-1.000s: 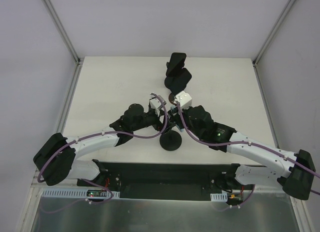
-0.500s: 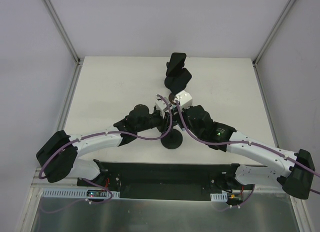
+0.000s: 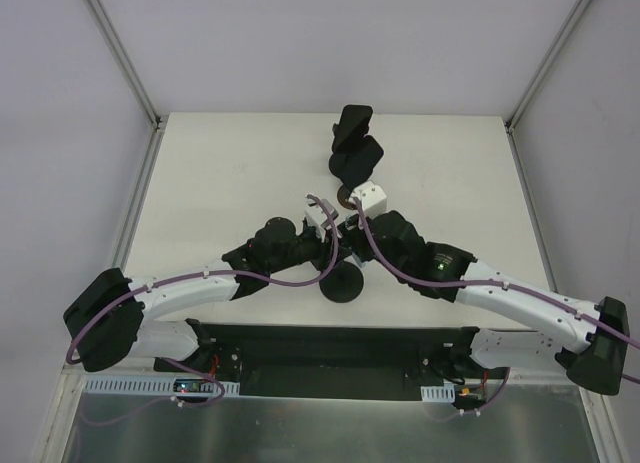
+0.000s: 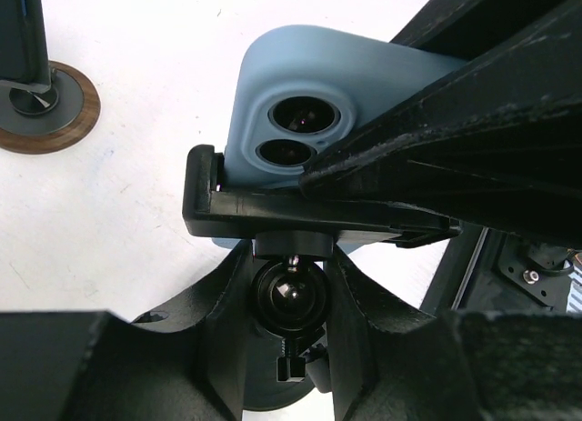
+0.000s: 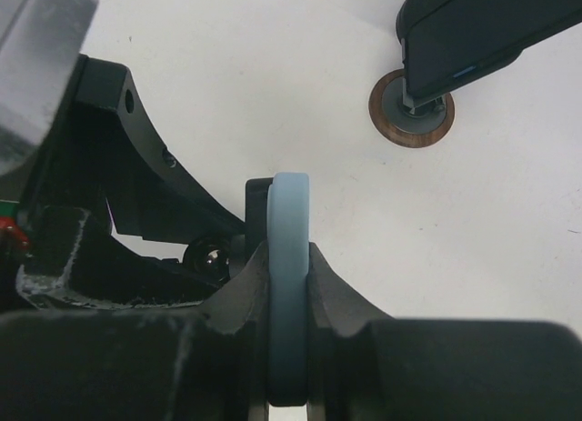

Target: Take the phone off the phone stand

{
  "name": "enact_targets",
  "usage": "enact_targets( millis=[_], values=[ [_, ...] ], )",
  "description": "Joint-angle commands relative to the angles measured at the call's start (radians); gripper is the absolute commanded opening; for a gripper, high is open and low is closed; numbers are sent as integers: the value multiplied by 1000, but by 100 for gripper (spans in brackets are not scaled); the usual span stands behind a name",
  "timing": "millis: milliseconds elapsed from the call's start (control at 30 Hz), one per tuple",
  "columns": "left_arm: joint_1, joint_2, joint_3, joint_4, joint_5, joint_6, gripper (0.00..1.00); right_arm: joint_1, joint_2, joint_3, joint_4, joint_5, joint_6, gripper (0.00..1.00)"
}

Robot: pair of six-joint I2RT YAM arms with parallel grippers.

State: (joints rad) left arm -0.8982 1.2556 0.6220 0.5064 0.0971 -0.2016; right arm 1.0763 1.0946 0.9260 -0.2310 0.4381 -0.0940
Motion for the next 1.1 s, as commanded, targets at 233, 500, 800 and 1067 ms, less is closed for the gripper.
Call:
enact_targets(
  millis=[233,500,800,1067],
  values=[
    [102,-76,-45,15,-341,-62,0,25,-65,30,-396,115,91,1],
    [101,-140,-122,53,-332,-76,0,-1,-105,46,-406,313,172,1],
    [87,-170,-189,87,-292,-116,0,-13,-108,47,-306,381,149,1],
    [84,-229,-265,93,-316,-165,0,-67,-98,50,-271,373,148,1]
  ],
)
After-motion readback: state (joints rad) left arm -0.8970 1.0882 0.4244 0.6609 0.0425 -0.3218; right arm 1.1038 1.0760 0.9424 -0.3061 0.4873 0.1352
